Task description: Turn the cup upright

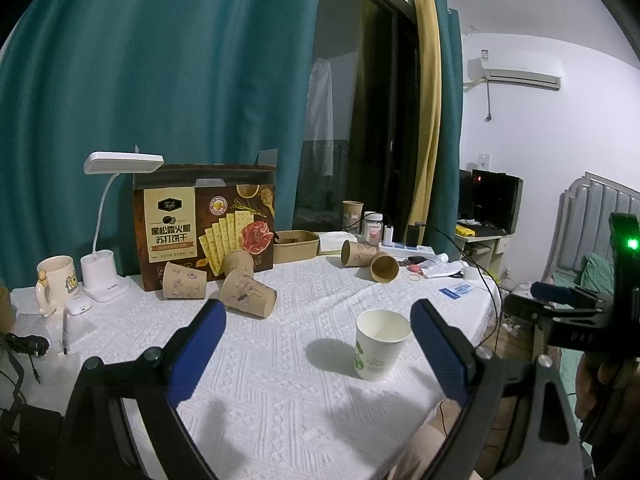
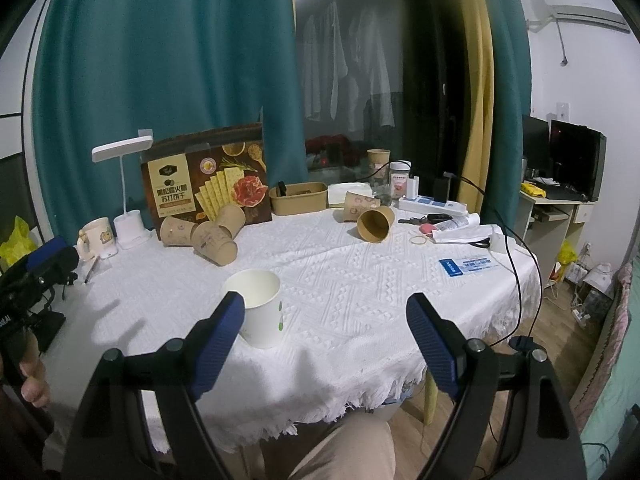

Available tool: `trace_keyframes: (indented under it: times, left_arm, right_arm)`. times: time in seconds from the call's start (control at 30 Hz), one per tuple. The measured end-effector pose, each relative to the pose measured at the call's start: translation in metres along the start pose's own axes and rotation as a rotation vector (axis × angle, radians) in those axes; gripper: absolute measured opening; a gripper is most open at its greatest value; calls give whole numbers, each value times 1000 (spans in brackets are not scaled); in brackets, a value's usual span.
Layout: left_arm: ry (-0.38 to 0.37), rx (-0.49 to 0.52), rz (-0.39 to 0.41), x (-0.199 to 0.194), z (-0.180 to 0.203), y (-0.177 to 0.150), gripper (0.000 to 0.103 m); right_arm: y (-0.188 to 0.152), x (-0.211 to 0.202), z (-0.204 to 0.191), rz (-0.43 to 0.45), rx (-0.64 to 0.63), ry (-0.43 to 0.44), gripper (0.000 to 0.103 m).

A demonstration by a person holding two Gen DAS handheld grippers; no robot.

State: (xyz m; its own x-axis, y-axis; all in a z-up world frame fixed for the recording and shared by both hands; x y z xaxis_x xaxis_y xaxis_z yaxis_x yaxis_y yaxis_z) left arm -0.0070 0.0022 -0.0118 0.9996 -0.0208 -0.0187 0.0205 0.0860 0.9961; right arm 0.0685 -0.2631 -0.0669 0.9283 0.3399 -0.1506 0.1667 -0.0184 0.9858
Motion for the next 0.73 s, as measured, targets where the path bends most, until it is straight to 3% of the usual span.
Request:
trace_keyframes:
  times: [0.73]
  left_arm:
    - [-9,9,-20,0,10,0,94]
  right_arm:
    - [-4,0,2,-4,3,-1,81]
Point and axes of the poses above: each gripper's, at about its wrist camera, not at the fingertips, and x roughly the way its jaws point, z to its right, y to its top, the point moved 4 cm from there along x, roughly the way its jaws point, and after that the axes turned 14 degrees about z, right-handed, at the moved point
